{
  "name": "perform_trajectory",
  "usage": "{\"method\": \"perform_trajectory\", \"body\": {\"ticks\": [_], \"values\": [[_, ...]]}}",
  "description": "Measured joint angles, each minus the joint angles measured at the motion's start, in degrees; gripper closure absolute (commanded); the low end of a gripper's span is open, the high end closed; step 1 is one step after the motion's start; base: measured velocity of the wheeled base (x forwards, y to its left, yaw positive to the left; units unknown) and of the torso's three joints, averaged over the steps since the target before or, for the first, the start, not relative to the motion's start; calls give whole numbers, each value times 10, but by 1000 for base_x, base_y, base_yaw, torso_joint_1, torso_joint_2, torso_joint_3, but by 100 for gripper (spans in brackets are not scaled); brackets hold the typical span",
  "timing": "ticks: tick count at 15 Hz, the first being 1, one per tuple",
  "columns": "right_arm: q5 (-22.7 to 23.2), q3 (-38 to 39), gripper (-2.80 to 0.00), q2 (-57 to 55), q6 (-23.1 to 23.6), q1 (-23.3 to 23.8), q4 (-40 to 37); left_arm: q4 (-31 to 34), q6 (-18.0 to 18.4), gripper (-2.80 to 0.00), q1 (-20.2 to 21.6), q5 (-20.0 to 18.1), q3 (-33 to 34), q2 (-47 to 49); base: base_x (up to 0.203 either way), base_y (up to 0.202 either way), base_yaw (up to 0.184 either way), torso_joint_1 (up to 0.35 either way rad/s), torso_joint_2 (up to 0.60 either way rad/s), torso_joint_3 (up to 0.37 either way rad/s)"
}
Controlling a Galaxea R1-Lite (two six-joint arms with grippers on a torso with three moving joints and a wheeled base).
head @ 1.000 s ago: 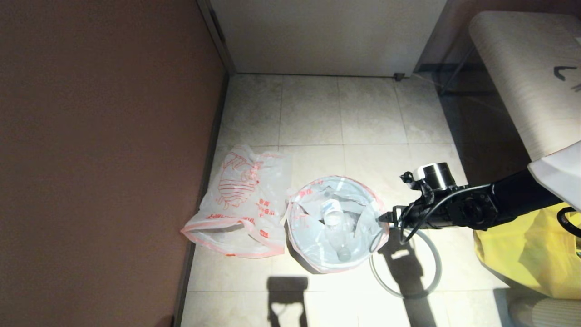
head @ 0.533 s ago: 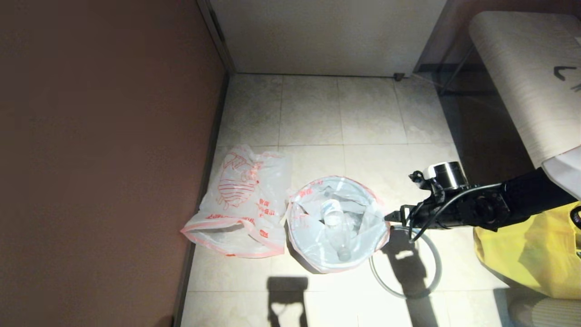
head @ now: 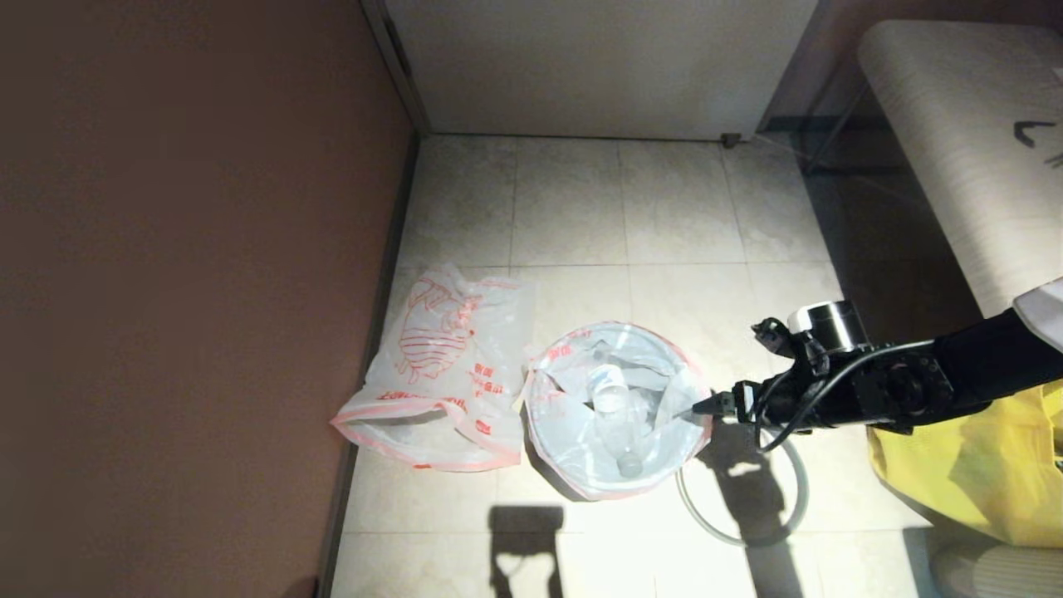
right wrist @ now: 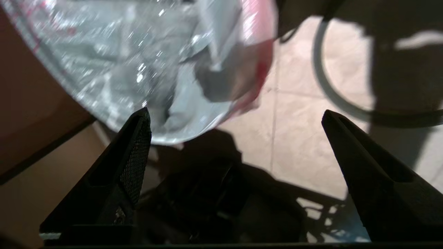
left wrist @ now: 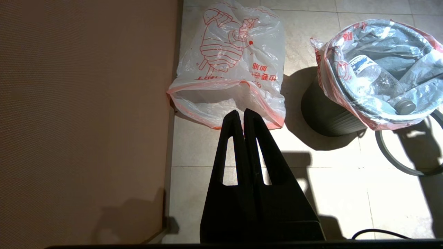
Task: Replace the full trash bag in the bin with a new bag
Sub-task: Place the trash bag on the floor
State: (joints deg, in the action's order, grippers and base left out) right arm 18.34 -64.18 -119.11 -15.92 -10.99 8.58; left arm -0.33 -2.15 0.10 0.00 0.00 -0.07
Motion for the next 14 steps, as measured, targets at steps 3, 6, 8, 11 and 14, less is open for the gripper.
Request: {"method": "perform_trajectory", "body": {"ticks": [3, 6, 8, 11, 14], "values": [[44, -1, -280, 6, -1, 0, -16, 0, 0, 0, 0, 0, 0, 0, 0, 0, 0, 0, 0, 0], [-22, -16, -280, -2, 1, 27, -12, 0, 0, 0, 0, 0, 0, 0, 0, 0, 0, 0, 0, 0], [-55, -24, -280, -12, 9, 48, 2, 0, 0, 0, 0, 0, 0, 0, 0, 0, 0, 0, 0, 0], [-109, -27, -280, -35, 30, 48, 12, 0, 0, 0, 0, 0, 0, 0, 0, 0, 0, 0, 0, 0], [-120, -22, -280, -55, 32, 36, 30, 0, 0, 0, 0, 0, 0, 0, 0, 0, 0, 0, 0, 0]]}}
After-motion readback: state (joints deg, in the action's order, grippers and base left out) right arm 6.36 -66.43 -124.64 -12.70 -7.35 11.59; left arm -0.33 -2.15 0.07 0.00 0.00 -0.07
